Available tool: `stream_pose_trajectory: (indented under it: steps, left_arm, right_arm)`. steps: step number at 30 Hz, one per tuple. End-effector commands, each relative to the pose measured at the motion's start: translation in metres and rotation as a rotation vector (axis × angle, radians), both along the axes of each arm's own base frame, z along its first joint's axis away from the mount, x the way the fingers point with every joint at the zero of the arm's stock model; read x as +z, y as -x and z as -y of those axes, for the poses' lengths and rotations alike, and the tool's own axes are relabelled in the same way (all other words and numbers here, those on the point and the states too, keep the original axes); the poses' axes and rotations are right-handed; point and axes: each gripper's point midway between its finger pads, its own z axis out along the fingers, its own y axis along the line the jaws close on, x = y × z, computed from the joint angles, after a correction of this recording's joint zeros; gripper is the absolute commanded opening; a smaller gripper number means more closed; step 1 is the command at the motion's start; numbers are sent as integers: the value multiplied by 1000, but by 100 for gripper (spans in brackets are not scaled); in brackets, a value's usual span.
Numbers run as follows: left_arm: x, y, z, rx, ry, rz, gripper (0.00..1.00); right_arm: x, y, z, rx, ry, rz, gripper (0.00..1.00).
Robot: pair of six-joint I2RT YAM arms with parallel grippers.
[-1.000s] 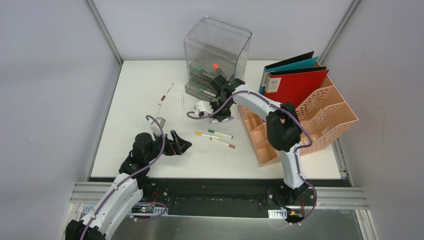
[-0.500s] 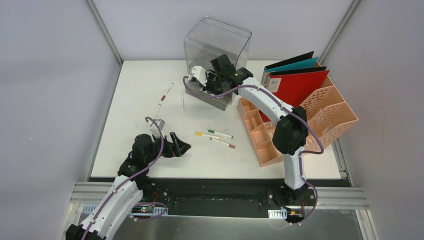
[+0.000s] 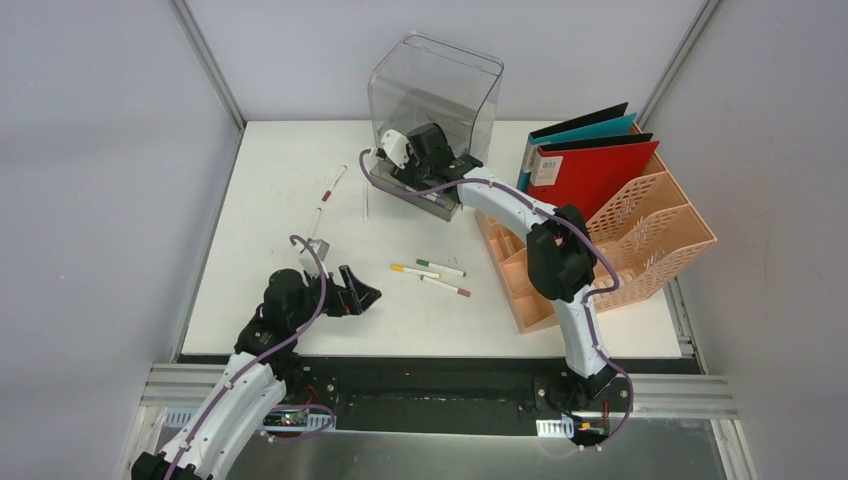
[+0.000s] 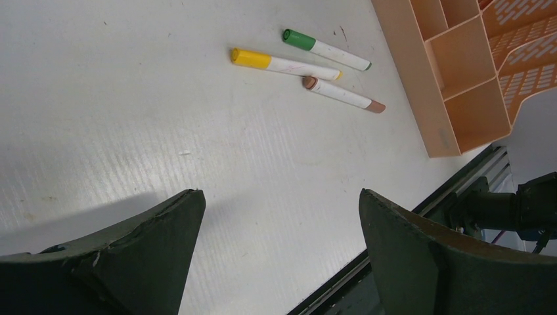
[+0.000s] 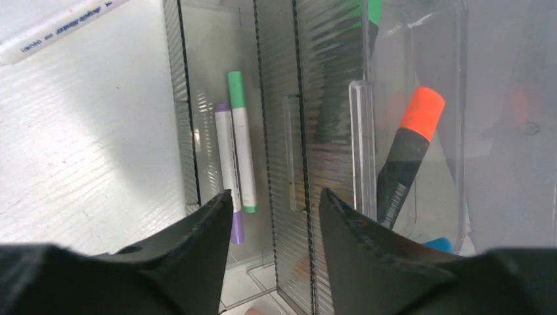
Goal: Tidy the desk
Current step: Place the stationery in the drawer, then pick up the stationery from the center of the board.
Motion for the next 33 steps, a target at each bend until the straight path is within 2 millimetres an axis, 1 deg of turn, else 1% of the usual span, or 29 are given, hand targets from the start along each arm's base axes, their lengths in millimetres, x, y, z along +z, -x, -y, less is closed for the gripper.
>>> stream_pose_trajectory:
  steps: [1, 3, 5, 6, 7, 9, 12, 13, 14, 15, 17, 20, 21, 23, 26, 29, 33]
  left_arm:
    - [19, -9, -2, 25, 2, 53, 91]
    - [24, -10, -2, 25, 3, 58, 90]
    - [27, -11, -1, 18, -1, 62, 90]
    - [28, -11, -1, 14, -3, 60, 90]
    - [28, -11, 0, 13, -3, 52, 90]
    - [29, -13, 1, 17, 5, 31, 90]
    - [36, -15, 4, 18, 25, 9, 90]
    - [42, -18, 5, 23, 31, 13, 90]
    - [47, -20, 5, 31, 35, 10, 90]
    - [52, -23, 4, 41, 34, 10, 90]
    - [61, -28, 0, 66, 7, 5, 89]
    - [72, -39, -14, 130, -91, -11, 89]
    - [76, -43, -19, 148, -125, -13, 89]
    - [84, -53, -27, 174, -189, 4, 89]
    - [94, -71, -42, 228, -289, 51, 90]
    - [103, -88, -58, 286, -390, 94, 92]
    - [118, -114, -63, 314, -457, 148, 93]
  right_arm:
    - [48, -2, -3, -67, -117, 68, 59]
    - [53, 13, -3, -58, -149, 7, 64]
    - [59, 38, -4, -18, -184, -93, 68]
    - [68, 58, -7, 41, -211, -150, 72]
    - [72, 77, -7, 81, -224, -213, 74]
    - [81, 118, -3, 194, -235, -335, 76]
    - [94, 184, 12, 389, -275, -504, 79]
    - [99, 198, 19, 438, -300, -531, 80]
    - [98, 215, 28, 496, -319, -555, 81]
    - [103, 226, 37, 538, -353, -557, 83]
    - [113, 240, 54, 579, -422, -524, 89]
    - [127, 250, 83, 591, -489, -480, 91]
    - [129, 251, 91, 587, -507, -466, 92]
    - [126, 253, 103, 581, -534, -448, 95]
    - [128, 259, 114, 606, -588, -420, 97]
    - [130, 262, 122, 604, -596, -397, 98]
    - [119, 263, 128, 605, -568, -369, 98]
